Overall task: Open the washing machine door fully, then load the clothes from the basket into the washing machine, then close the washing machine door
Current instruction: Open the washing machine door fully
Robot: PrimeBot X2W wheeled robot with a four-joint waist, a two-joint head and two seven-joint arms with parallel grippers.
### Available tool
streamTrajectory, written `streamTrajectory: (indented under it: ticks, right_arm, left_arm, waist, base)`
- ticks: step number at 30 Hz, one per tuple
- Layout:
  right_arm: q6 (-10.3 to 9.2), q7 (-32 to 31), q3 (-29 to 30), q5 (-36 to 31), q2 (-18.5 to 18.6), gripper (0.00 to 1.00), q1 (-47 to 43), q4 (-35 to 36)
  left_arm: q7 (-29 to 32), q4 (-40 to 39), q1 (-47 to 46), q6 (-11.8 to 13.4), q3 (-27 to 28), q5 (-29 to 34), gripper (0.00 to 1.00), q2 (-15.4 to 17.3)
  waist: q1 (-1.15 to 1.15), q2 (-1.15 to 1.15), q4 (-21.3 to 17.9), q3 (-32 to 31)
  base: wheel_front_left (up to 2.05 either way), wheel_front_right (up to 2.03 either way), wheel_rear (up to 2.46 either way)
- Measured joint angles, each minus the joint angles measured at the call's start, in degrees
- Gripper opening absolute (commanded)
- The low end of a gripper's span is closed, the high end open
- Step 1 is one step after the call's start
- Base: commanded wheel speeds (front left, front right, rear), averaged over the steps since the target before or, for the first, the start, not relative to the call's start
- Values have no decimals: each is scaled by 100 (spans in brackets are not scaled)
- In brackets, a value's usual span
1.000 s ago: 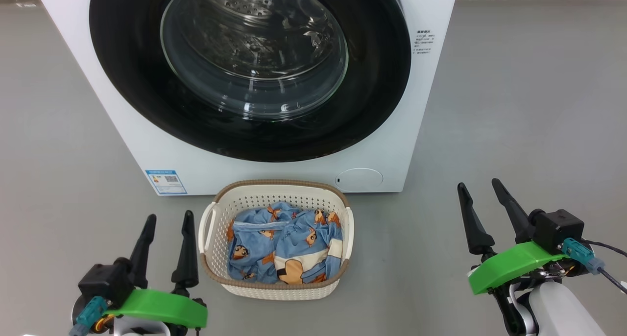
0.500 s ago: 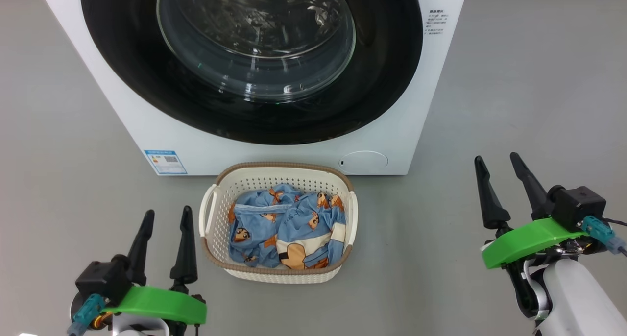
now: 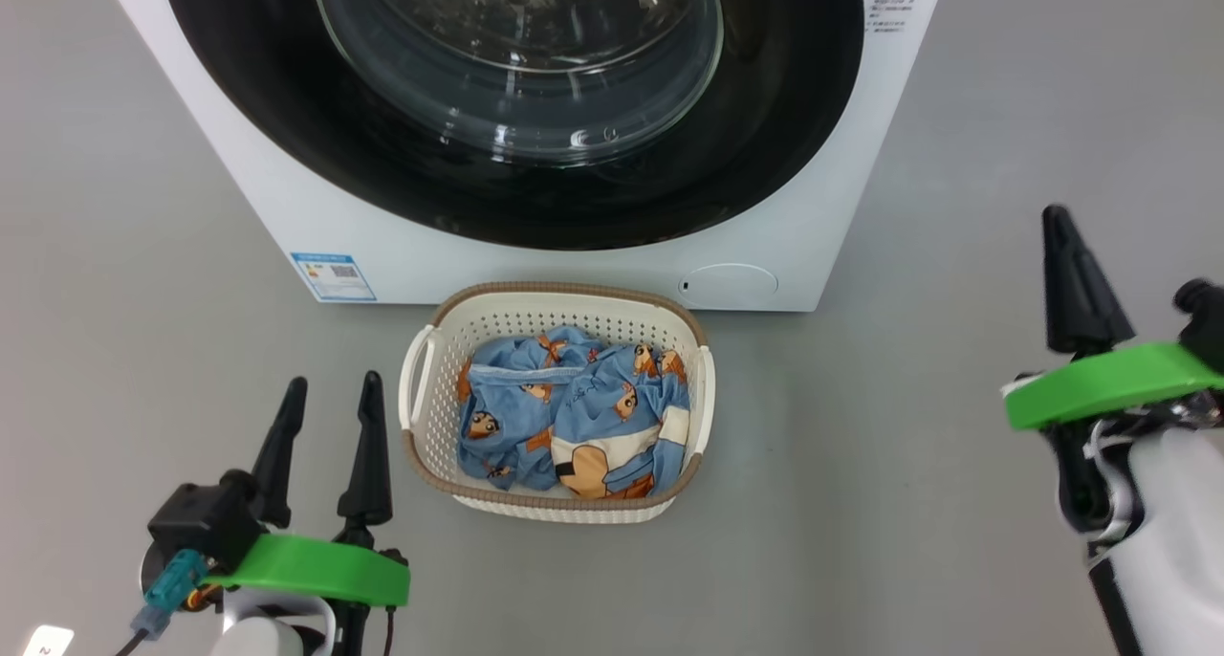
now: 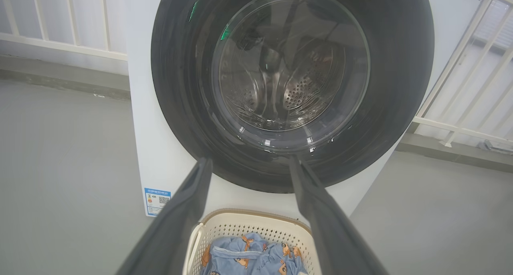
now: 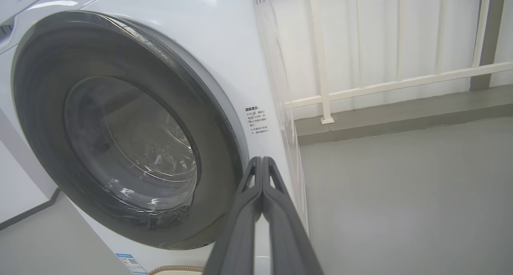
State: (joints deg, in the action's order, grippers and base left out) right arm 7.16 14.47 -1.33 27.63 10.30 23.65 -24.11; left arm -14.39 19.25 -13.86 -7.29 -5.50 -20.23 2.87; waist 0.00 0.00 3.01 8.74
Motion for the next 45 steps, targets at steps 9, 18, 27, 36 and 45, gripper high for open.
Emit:
streamTrajectory:
  ticks: [9,18,27,36,45]
  right_arm:
    - [0,5,48,1417,382,0,597,-249]
    - [0,-134,-229,3125,735,0,1201,-534]
    - [0,-1024,-231,4830,968,0,1795,-719]
    - [0,-2115,-158,5962,1183,0,2479,-907]
    - [0,-3033,-204,6417,1258,0,3155,-1169]
  left_arm:
    - [-1,-89,-125,0,-99,-48,100,20]
    - [-1,-238,-201,0,-129,-88,100,104]
    - [-25,-325,-387,0,-151,-90,100,99]
    - [-25,-336,-622,0,-189,-99,100,32]
    - [-25,-364,-647,0,-225,-98,100,-10]
  waist:
    - [0,0,129,250]
    - [0,0,237,546]
    - [0,0,307,856]
    - [0,0,480,1192]
    - [0,0,657,1487]
  base:
    - [0,0,0]
    - [0,0,0]
    - [0,0,0]
    - [0,0,0]
    - [0,0,0]
